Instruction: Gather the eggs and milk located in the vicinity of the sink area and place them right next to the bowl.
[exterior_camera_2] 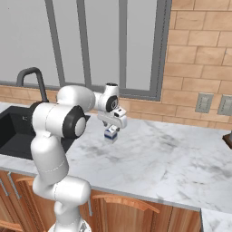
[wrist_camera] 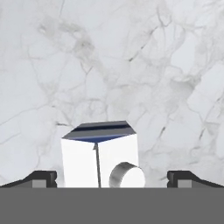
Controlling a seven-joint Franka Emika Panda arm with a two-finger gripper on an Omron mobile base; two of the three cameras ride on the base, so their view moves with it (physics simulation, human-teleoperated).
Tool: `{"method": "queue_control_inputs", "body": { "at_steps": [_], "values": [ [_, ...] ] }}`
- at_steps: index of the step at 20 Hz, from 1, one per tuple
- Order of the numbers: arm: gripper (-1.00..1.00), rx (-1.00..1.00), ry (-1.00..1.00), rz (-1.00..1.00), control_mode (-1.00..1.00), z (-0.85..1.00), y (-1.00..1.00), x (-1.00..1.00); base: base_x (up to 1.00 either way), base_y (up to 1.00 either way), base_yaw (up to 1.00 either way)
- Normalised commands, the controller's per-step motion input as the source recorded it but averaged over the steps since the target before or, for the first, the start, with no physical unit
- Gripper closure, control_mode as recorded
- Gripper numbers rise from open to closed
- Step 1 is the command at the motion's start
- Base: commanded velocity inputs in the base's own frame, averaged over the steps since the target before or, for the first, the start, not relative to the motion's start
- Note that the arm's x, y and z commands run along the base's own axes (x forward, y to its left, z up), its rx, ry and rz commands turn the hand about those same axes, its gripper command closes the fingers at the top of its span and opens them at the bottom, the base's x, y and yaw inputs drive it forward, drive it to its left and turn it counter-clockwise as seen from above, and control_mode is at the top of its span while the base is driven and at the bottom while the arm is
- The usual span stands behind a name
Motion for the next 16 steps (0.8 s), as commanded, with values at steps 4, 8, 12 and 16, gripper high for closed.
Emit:
{"method": "queue_control_inputs", "body": {
  "at_steps": [4,8,12,16],
  "values": [
    [-1.00,0.00,-0.04,-0.01,-1.00,-0.23,0.01,-0.01,0.00,0.00,0.00],
    [-1.00,0.00,-0.03,-0.02,-1.00,-0.44,0.03,0.00,0.00,0.00,0.00],
    [-1.00,0.00,0.00,-0.02,-1.00,-0.18,0.04,-0.07,0.00,0.00,0.00],
    [-1.00,0.00,0.00,0.00,-1.00,0.00,0.00,0.00,0.00,0.00,0.00]
  ]
}}
